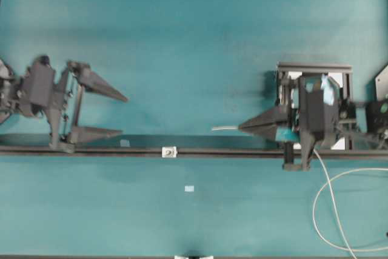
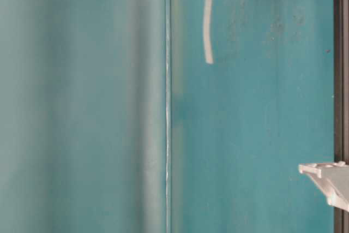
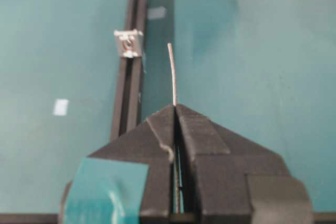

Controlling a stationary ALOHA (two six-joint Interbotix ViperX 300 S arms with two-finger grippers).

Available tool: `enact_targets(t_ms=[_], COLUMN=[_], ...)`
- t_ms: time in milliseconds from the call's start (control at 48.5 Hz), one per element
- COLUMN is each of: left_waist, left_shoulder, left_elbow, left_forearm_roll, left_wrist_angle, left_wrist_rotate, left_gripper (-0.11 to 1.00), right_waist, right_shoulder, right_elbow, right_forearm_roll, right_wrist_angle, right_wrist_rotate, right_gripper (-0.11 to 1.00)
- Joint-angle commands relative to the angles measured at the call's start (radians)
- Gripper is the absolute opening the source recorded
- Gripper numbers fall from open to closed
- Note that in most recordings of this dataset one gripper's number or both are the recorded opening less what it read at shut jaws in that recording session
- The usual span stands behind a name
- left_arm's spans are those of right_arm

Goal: Insert the wire into the hole on the left side and pull it with the left arm.
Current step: 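Lift the wire and carry it left toward the white bracket on the rail, then align the wire tip with the bracket hole using the right gripper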

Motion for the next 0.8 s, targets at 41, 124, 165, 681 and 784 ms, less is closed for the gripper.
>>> enact_targets(t_ms=[41, 124, 165, 681, 784], left_waist=[-0.028, -0.046, -0.054, -0.11, -0.118], left_shoulder=[0.1, 0.16, 0.179, 0.276, 0.281], left_elbow=[-0.032, -0.051, -0.061, -0.106, -0.106], left_forearm_roll=[-0.002, -0.002, -0.002, -0.002, -0.002], left_wrist_angle=[-0.11, -0.161, -0.175, -0.19, -0.19], left_wrist_rotate=[0.003, 0.003, 0.003, 0.0, 0.0], left_gripper=[0.62, 0.62, 0.62, 0.62, 0.62], right_waist=[0.089, 0.126, 0.146, 0.202, 0.204], right_shoulder=[0.051, 0.089, 0.117, 0.285, 0.31], right_elbow=[-0.054, -0.067, -0.074, -0.167, -0.181], right_forearm_roll=[0.124, 0.173, 0.201, 0.262, 0.262], right_wrist_angle=[-0.075, -0.12, -0.147, -0.23, -0.241], right_wrist_rotate=[-0.074, -0.078, -0.078, -0.078, -0.078], right_gripper=[0.05, 0.05, 0.05, 0.05, 0.05])
